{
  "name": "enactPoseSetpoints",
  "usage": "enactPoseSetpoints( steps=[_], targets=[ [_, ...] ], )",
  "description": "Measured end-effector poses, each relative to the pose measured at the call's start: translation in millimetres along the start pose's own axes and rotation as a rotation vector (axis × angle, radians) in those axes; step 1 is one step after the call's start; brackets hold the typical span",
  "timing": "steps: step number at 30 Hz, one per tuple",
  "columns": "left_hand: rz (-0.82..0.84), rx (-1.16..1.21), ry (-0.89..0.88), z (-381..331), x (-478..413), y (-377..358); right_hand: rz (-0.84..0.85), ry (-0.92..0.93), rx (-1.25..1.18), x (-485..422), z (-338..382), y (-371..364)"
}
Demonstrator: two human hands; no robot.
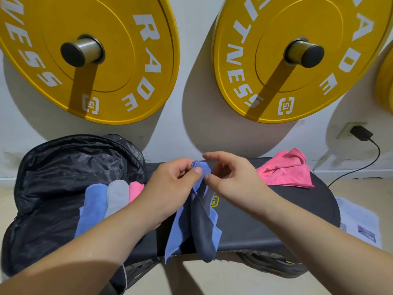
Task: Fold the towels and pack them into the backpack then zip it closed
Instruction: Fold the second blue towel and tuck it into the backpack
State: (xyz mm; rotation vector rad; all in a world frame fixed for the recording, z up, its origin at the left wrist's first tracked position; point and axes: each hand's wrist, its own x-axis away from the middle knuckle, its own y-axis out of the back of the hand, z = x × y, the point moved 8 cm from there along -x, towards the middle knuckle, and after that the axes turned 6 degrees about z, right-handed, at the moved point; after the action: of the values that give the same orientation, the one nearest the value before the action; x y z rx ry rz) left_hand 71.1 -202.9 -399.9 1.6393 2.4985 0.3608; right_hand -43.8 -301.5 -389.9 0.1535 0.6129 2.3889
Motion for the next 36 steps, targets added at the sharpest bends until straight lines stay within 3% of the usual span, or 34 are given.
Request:
enactPoseSetpoints(
  steps=[6, 9, 14, 21, 27, 30, 36],
  targets=[
    [0.074, 0.223, -0.144, -29.4, -0.1, 15.2, 0.276, 0.016, -0.066, 5.3, 4.5, -5.5],
    [0.015, 0.156, -0.219, -41.3, 3.9, 20.5, 0.328, 0.028, 0.027, 6.3, 2.2, -12.3],
    [-0.123, 0.061, -0.256, -43.7, 6.3, 32.0, 0.471, -0.099, 0.048, 8.1, -23.9, -17.8],
    [-0.258, -0.066, -0.180, -13.4, -3.1, 56.8, 0.467, -0.249, 0.274, 6.7, -67.7, -3.8],
    [-0.308, -0.075, -0.105, 10.1, -11.7, 69.8, 0.316, -0.327, 0.506, 2.5, -94.1, 20.1],
    [-0.330, -0.102, -0.086, 15.1, -12.7, 71.2, 0.161, -0.320, 0.577, -2.0, -97.2, 35.2],
    [-0.397, -0.083, -0.061, 22.8, -12.9, 81.8, -0.146, -0.251, 0.466, -4.8, -88.5, 63.2]
  ],
)
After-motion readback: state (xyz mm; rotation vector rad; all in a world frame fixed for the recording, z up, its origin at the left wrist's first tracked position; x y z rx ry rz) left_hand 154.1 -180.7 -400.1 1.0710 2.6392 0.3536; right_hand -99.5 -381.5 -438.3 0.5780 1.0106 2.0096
